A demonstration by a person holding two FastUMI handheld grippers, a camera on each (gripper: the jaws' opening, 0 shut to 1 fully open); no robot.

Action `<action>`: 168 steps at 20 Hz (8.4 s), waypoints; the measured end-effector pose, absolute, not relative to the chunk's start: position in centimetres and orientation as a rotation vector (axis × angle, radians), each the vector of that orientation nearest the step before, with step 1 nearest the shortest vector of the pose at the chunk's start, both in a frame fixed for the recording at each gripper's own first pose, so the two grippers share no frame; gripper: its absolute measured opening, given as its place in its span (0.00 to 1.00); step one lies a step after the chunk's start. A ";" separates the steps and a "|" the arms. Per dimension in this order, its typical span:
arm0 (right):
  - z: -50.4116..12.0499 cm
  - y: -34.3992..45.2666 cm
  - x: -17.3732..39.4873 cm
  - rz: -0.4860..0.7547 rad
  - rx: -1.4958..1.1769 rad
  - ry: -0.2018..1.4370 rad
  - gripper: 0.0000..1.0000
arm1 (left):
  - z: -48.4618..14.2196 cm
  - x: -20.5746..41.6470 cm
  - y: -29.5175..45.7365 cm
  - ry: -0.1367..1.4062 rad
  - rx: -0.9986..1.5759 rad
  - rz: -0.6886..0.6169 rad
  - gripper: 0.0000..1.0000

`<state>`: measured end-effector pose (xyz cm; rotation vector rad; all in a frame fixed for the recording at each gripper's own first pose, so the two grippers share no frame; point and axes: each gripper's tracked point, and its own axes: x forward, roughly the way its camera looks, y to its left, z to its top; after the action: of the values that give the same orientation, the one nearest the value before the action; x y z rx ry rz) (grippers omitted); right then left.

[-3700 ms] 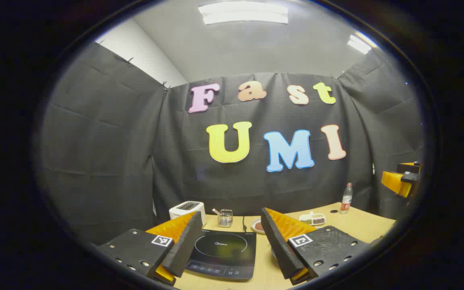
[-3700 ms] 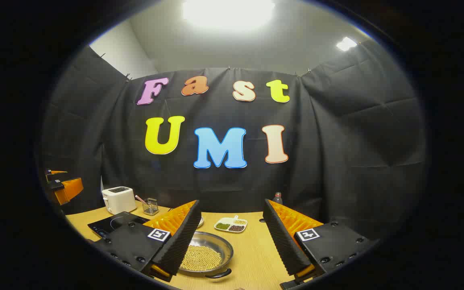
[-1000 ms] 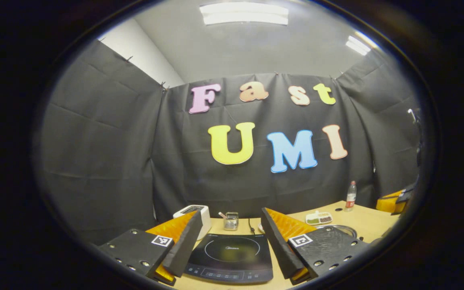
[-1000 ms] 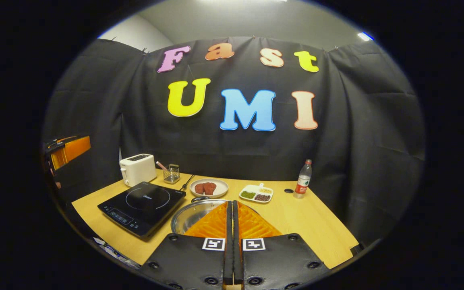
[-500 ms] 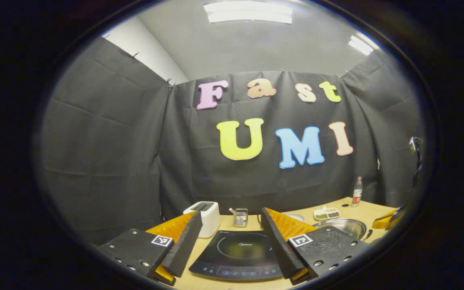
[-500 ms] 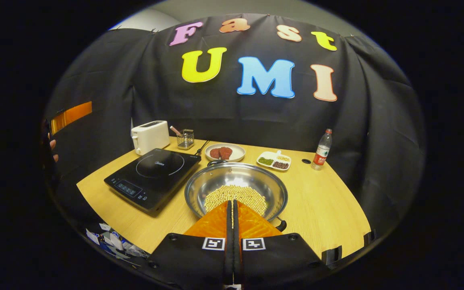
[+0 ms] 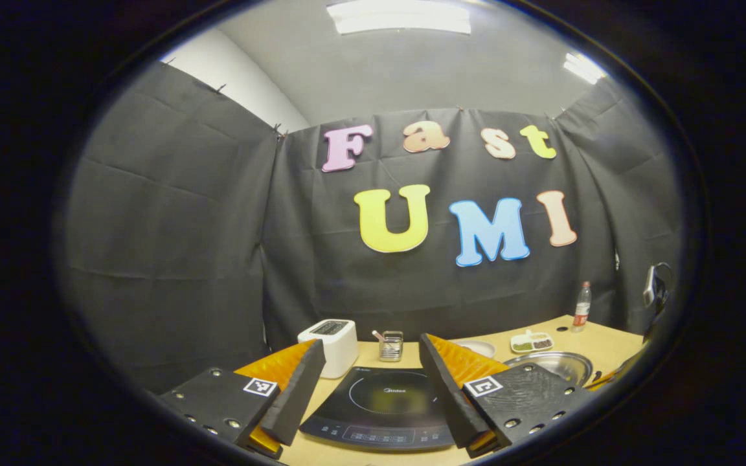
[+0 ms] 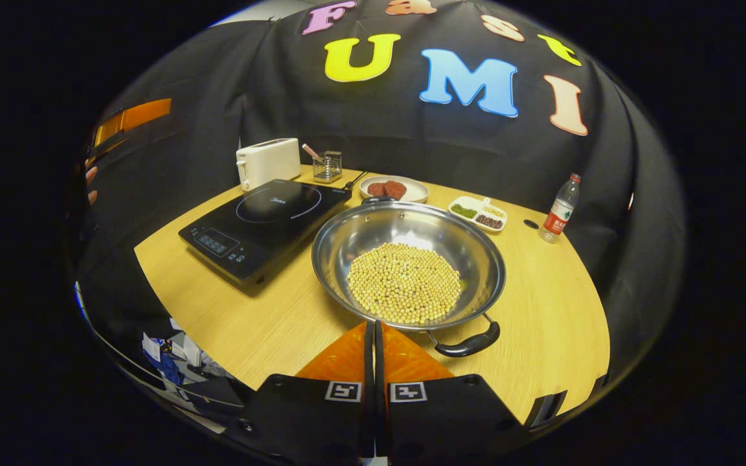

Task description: First push the handle of the pot to place it horizontally, then grasp the pot with both hands and set it on the induction cooktop.

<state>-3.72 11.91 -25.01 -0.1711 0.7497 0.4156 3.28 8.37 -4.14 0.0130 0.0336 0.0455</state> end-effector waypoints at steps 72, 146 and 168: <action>-21.2 -4.3 15.0 0.162 -0.015 0.569 0.96 | -19.2 16.4 -13.1 0.369 -0.039 -0.166 0.89; -22.1 5.6 16.0 0.089 0.170 0.735 0.47 | -25.4 21.2 -6.8 0.667 -0.060 -0.201 0.53; -22.5 19.8 18.3 0.122 0.138 0.759 0.50 | -28.5 25.3 7.5 0.679 -0.079 -0.165 0.56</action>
<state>18.30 19.77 -22.48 0.1383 0.7591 0.1217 25.31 7.50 -28.49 -0.0790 0.6795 -0.1652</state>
